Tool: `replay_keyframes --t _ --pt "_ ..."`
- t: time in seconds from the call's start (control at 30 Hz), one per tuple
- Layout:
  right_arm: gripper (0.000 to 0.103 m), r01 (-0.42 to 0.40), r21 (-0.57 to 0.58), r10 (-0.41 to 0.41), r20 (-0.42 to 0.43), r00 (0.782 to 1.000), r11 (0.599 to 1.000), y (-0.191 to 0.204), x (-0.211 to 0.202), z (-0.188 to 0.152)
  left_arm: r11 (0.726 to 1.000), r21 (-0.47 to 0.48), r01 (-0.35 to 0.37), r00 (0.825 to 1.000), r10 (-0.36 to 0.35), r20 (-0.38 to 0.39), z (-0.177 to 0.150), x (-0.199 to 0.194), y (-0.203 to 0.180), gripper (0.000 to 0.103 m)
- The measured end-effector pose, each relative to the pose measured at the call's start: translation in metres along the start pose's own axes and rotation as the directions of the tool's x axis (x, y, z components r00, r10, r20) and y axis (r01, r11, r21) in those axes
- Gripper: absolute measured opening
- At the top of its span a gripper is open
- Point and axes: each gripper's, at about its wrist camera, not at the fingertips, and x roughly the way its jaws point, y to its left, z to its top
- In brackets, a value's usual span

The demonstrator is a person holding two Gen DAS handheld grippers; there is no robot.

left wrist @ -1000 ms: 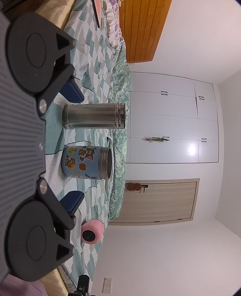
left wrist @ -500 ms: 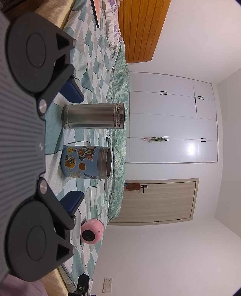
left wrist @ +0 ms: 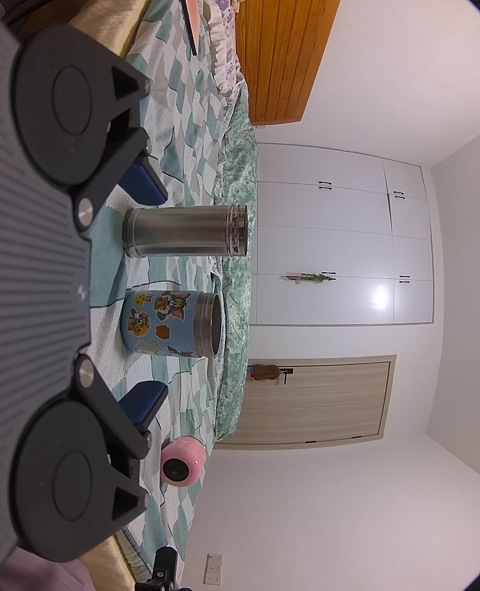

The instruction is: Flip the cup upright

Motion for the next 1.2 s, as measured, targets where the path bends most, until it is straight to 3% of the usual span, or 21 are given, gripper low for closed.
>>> replay_keyframes --t 1.2 --pt "0.103 0.003 0.000 -0.003 -0.016 1.000 1.000 -0.0018 0.0024 -0.0019 1.000 0.005 0.003 1.000 -0.003 -0.004 0.0023 0.0011 -0.0044 0.103"
